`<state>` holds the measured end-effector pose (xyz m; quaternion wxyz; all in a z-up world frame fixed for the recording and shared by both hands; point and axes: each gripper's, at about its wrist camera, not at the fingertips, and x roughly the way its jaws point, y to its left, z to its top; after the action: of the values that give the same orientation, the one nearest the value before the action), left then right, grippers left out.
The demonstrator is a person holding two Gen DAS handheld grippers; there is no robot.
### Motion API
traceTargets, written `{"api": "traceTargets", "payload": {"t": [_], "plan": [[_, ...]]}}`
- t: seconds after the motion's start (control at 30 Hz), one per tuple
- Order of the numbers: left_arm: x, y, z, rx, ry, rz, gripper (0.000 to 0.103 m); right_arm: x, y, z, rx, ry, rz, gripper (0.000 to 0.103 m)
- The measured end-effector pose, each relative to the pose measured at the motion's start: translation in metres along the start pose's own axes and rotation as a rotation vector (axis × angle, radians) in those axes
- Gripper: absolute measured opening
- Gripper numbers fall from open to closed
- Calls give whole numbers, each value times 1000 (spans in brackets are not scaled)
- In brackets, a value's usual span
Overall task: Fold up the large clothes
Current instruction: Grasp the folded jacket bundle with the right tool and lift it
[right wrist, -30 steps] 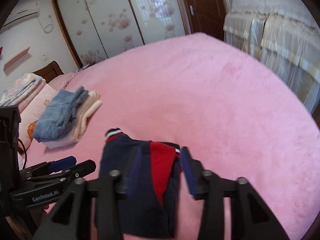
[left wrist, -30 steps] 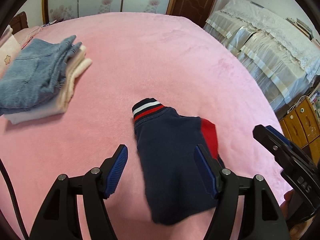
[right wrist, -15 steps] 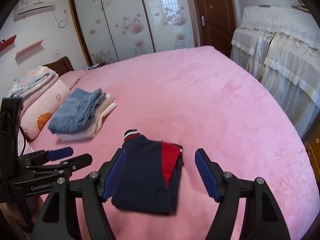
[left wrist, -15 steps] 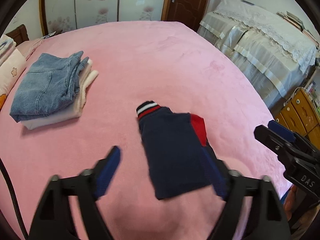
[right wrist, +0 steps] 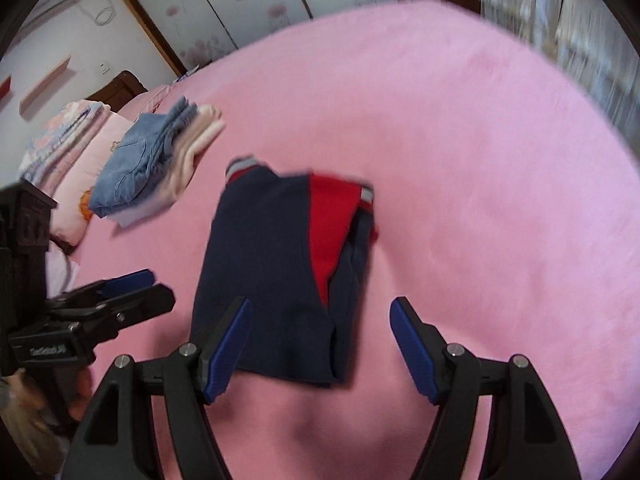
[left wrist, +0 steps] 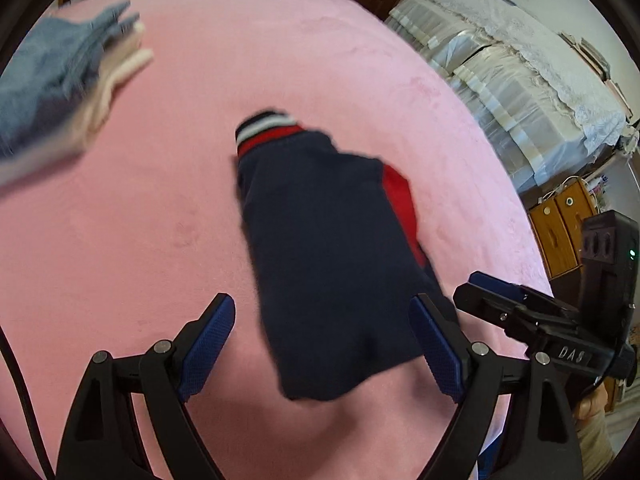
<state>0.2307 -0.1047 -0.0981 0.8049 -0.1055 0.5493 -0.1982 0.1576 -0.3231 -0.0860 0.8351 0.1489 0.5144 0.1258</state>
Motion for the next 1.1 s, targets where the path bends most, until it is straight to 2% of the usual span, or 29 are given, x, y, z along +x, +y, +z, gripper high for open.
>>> {"api": "traceTargets", "payload": {"t": [0.2, 0.4, 0.47, 0.53, 0.6, 0.63, 0.67, 0.7, 0.77, 0.87, 0.97, 1.1], "plan": [[38, 23, -3, -73, 81, -44, 87, 48, -36, 2, 170, 92, 190, 72], [56, 31, -5, -80, 95, -103, 87, 76, -49, 7, 240, 101, 313, 71], [60, 32, -5, -85, 94, -126, 87, 83, -47, 9, 240, 94, 338, 66], [63, 33, -5, -96, 92, -140, 87, 90, -46, 9, 256, 94, 387, 54], [65, 34, -4, -110, 84, -157, 84, 94, -45, 10, 270, 86, 400, 47], [66, 33, -3, -119, 80, -177, 73, 93, -45, 10, 271, 80, 402, 45], [64, 33, -4, -129, 82, -195, 67, 92, -44, 9, 269, 73, 399, 42], [60, 31, -5, -126, 70, -183, 65, 89, -41, 8, 264, 61, 390, 38], [54, 27, -6, -107, 54, -161, 53, 82, -38, 7, 258, 44, 379, 34], [33, 17, -10, -79, 36, -126, 48, 66, -29, 3, 236, 7, 358, 30], [9, 10, -13, -52, 21, -86, 47, 52, -11, -3, 212, -9, 333, 29], [-26, 9, -27, -33, 10, -62, 47, 34, 11, -20, 212, -32, 345, 29]]}}
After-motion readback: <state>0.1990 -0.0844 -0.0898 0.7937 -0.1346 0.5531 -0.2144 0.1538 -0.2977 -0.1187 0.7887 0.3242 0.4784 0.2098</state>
